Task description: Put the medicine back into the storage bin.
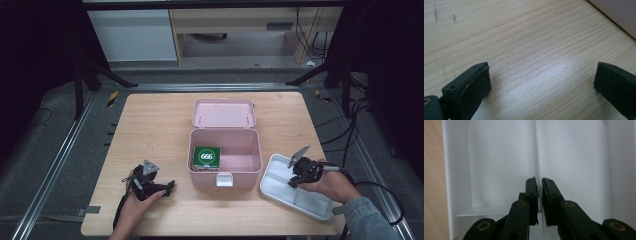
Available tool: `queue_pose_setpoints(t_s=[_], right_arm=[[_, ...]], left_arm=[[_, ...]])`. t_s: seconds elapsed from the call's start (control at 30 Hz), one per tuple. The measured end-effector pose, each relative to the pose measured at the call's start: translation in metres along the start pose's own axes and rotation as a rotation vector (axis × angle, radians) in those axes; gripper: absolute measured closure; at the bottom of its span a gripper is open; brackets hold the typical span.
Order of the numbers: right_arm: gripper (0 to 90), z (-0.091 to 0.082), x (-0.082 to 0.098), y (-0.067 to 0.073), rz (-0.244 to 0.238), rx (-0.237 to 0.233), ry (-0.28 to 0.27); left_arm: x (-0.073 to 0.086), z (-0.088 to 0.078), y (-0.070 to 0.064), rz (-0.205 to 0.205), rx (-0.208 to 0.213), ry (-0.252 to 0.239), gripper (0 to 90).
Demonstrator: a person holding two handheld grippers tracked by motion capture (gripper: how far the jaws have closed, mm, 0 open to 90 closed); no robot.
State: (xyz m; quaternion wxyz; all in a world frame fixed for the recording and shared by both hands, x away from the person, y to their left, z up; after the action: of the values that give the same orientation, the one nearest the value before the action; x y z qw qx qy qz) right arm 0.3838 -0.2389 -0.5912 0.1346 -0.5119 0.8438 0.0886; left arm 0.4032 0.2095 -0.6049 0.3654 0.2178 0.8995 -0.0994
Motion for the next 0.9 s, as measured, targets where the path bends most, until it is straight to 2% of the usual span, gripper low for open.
queue_pose_setpoints(t_s=[0.27, 0.43, 0.53, 0.77, 0.9], right_arm=[[87.7, 0.002, 0.000, -0.001, -0.028, 0.007, 0.027], [89.3, 0.002, 0.000, -0.001, -0.030, 0.006, 0.017], [89.7, -0.003, -0.001, -0.001, 0.001, 0.004, -0.027], [89.8, -0.026, -0.003, -0.007, 0.045, 0.017, -0.152], [89.8, -0.038, -0.004, -0.011, 0.057, 0.034, -0.183]], left_arm=[[0.000, 0.000, 0.000, -0.002, 0.000, -0.001, 0.0], [0.000, 0.000, 0.000, -0.001, 0.000, -0.001, 0.0], [0.000, 0.000, 0.000, -0.001, 0.000, -0.001, 0.0], [0.000, 0.000, 0.000, 0.000, 0.000, -0.001, 0.0], [0.000, 0.000, 0.000, -0.001, 0.000, -0.001, 0.0]])
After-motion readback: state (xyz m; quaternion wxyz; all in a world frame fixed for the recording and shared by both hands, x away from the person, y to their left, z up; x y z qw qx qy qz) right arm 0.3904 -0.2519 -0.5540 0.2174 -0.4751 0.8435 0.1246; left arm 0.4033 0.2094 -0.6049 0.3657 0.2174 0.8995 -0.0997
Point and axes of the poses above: each handheld gripper's, and its own axes: z roughly forward along the jaws, x roughly out of its underside, y roughly to its left, the point moved 10 cm from there along z, roughly forward along the jaws, and after that the axes turned 4 degrees about -z, right-handed, at the moved point
